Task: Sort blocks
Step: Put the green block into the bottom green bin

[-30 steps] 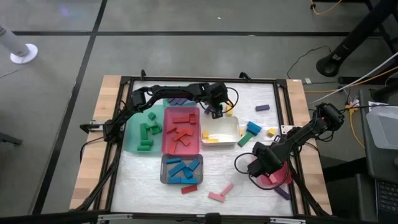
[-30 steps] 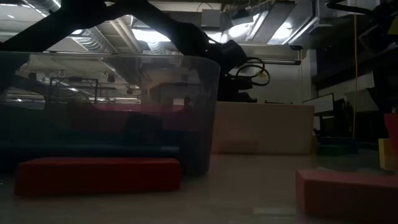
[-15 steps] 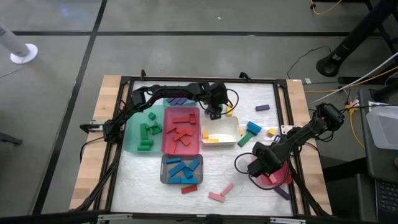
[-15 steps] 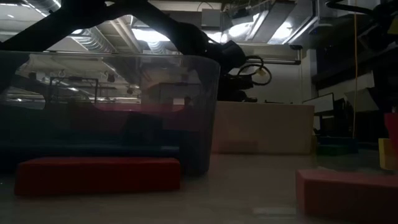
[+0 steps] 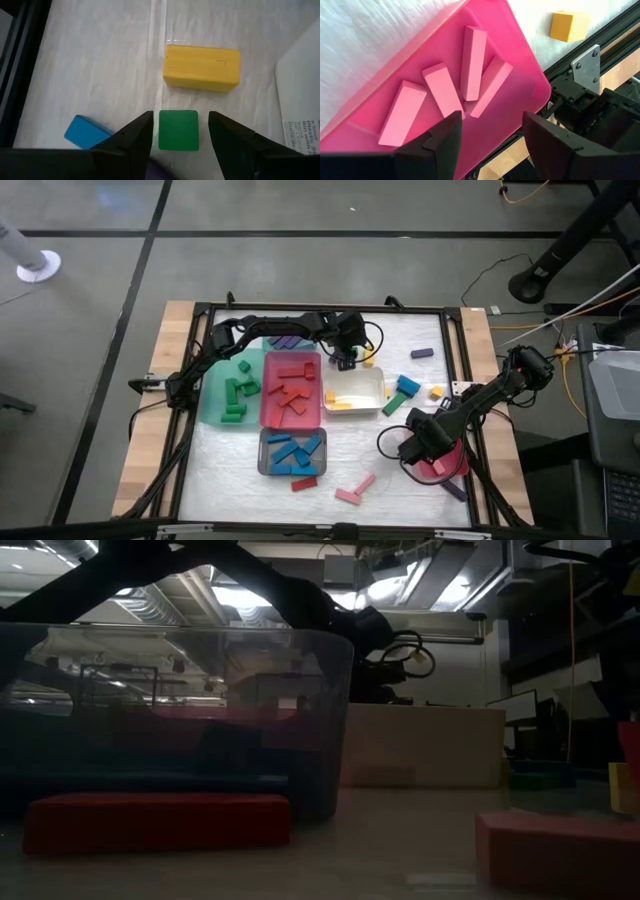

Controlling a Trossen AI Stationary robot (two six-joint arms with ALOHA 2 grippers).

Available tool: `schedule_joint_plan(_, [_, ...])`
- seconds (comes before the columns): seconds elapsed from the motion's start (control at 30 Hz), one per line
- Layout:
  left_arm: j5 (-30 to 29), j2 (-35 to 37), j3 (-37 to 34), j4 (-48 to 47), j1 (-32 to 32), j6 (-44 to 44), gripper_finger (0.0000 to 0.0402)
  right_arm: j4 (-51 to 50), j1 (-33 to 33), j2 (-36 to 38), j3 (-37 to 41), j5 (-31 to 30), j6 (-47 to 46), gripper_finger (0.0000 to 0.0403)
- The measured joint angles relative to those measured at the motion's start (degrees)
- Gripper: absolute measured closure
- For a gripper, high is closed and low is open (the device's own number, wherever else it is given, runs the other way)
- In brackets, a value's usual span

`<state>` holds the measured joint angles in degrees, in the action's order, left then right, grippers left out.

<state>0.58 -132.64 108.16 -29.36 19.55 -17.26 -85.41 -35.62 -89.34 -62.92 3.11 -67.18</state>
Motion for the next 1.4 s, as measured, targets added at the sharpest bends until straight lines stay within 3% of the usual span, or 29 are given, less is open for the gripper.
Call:
schedule_joint_plan(0.8, [0.06,-0.11,0.04,2.93,0.0,1.93,0.0222,-0.02,0.01,0.02,0.0,-1.16,0.15,0.0194])
schedule_joint_plan(1.4, [-2.27,-0.22,0.04,-0.41,-0.37,3.45,0.0222,0.0,0.02,0.02,0.0,-0.68,0.13,0.0194])
